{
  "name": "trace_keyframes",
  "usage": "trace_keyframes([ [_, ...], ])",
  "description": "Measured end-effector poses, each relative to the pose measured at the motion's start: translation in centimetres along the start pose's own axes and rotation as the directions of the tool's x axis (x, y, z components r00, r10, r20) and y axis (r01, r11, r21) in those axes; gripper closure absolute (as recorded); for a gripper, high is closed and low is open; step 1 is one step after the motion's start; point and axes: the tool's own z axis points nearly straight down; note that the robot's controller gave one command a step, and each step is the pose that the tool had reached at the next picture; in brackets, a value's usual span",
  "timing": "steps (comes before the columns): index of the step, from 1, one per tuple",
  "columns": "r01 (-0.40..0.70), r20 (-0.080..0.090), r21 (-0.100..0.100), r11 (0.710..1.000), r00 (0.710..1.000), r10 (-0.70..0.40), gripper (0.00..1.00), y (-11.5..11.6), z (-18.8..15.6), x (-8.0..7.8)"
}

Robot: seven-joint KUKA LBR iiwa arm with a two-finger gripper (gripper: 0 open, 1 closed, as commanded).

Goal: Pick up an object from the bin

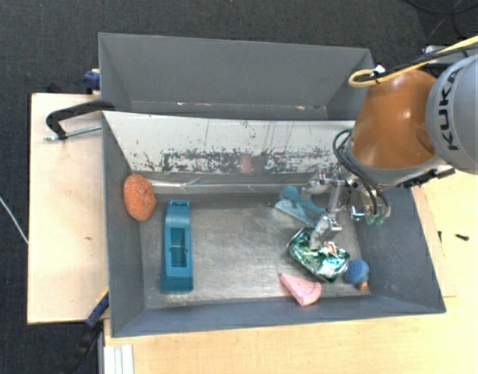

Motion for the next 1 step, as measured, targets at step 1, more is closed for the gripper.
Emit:
trace_keyframes([
  [1, 0.0, 0.0, 0.0, 1.0, 1.0, 0.0, 0.0, 0.0, 0.0, 0.0],
])
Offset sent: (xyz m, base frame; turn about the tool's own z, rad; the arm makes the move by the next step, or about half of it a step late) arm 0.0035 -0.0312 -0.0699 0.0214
